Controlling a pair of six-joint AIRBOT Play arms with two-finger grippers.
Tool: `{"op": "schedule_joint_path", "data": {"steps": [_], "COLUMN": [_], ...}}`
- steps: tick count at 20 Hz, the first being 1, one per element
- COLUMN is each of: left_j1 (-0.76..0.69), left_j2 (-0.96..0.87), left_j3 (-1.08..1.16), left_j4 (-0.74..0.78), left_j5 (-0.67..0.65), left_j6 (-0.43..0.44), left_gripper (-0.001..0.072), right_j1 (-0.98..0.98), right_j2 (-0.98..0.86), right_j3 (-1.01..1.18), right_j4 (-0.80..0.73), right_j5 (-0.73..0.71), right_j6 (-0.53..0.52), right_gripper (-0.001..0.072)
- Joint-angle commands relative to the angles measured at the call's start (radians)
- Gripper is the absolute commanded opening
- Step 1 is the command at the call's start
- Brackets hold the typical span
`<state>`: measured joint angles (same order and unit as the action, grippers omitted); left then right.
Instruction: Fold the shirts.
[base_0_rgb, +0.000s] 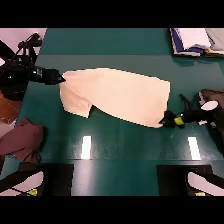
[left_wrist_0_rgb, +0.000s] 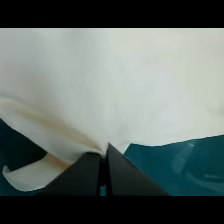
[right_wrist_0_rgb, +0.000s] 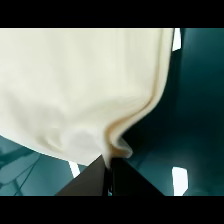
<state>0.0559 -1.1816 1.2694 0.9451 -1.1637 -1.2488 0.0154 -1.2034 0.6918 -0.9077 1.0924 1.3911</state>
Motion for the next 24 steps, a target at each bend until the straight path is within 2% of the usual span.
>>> {"op": "schedule_joint_path", "data": {"steps": [1,5,9,13,16,19,21,24], "left_j1": [0.001,0.001,0.001,0.001,0.001,0.001,0.001,0.001], "left_j2": [0.065,0.208,0.318,0.349,0.349,0.348,0.340,0.258], "left_j3": [0.047,0.286,0.595,0.843,0.923,0.888,0.771,0.557], "left_j4": [-0.002,0.002,0.002,0.004,0.005,0.068,0.129,0.134], "left_j5": [0.003,0.003,0.027,0.029,0.071,0.067,0.039,-0.054], "left_j6": [0.000,-0.008,-0.034,-0.118,-0.160,-0.182,-0.214,-0.218], "left_gripper": [0.0024,0.0024,0.0024,0.0023,0.0022,0.0022,0.0023,0.0023], "right_j1": [0.020,0.020,0.021,0.021,0.021,0.021,0.021,0.021], "right_j2": [0.111,0.279,0.347,0.330,0.262,0.197,0.154,0.037], "right_j3": [0.154,0.542,0.958,1.278,1.466,1.501,1.419,1.273], "right_j4": [-0.007,-0.135,-0.267,-0.373,-0.458,-0.483,-0.480,-0.481], "right_j5": [0.008,0.037,0.066,0.170,0.301,0.373,0.379,0.423], "right_j6": [-0.023,-0.023,-0.017,0.032,0.077,0.087,0.094,0.093], "right_gripper": [0.0015,0.0015,0.0014,0.0014,0.0014,0.0014,0.0013,0.0013]}}
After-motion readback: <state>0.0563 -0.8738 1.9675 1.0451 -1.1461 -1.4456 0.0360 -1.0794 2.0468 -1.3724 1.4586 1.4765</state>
